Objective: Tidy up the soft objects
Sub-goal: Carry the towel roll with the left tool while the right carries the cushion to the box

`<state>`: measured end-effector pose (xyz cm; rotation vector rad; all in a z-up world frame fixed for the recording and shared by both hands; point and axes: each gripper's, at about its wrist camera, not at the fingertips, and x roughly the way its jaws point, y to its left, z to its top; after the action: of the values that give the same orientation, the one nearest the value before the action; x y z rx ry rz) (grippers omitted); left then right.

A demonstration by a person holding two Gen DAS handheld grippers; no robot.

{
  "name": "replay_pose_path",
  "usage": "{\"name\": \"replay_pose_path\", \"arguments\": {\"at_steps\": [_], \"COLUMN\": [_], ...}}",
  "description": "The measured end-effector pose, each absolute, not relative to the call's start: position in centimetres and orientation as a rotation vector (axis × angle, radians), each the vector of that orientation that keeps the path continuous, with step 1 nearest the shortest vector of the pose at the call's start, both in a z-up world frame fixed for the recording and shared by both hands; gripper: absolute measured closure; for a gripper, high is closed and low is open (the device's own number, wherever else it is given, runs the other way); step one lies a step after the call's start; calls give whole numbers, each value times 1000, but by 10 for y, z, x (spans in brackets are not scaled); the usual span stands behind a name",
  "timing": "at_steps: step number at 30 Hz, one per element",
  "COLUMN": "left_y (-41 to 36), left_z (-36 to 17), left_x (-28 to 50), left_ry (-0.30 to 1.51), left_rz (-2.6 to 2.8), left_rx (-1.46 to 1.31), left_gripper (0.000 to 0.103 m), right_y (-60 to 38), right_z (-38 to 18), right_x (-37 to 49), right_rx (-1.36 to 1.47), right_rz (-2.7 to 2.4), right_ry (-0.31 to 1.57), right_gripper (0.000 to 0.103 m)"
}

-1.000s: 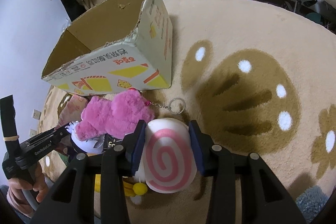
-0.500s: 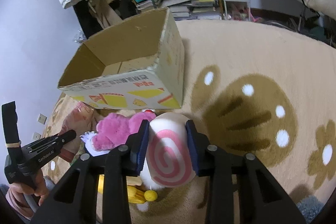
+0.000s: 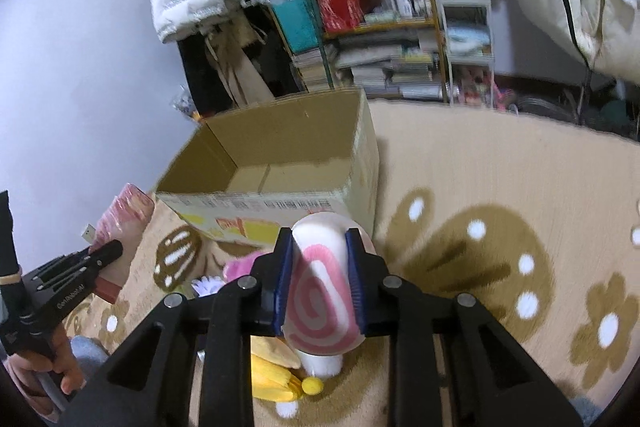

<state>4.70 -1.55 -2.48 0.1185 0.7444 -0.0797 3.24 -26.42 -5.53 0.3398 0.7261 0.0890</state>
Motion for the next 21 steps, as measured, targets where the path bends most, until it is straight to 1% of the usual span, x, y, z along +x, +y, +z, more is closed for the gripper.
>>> {"name": "replay_pose_path", "arguments": {"at_steps": [7, 11, 21], "left_y": [-28, -38, -40], "left_z": [0, 14, 23], "left_x": [48, 47, 66], "left_ry": [608, 538, 499], "left_rz": [-88, -113, -140], "left_rx": [173, 194, 161], "left_gripper": [86, 86, 86], "right_y": [-258, -256, -257], "right_z": [-21, -12, -4], "right_x": [24, 24, 38], "right_rx": [278, 261, 257], "right_rz": [109, 120, 127], "right_ry": [559, 504, 467], "right_gripper": [76, 76, 76]}}
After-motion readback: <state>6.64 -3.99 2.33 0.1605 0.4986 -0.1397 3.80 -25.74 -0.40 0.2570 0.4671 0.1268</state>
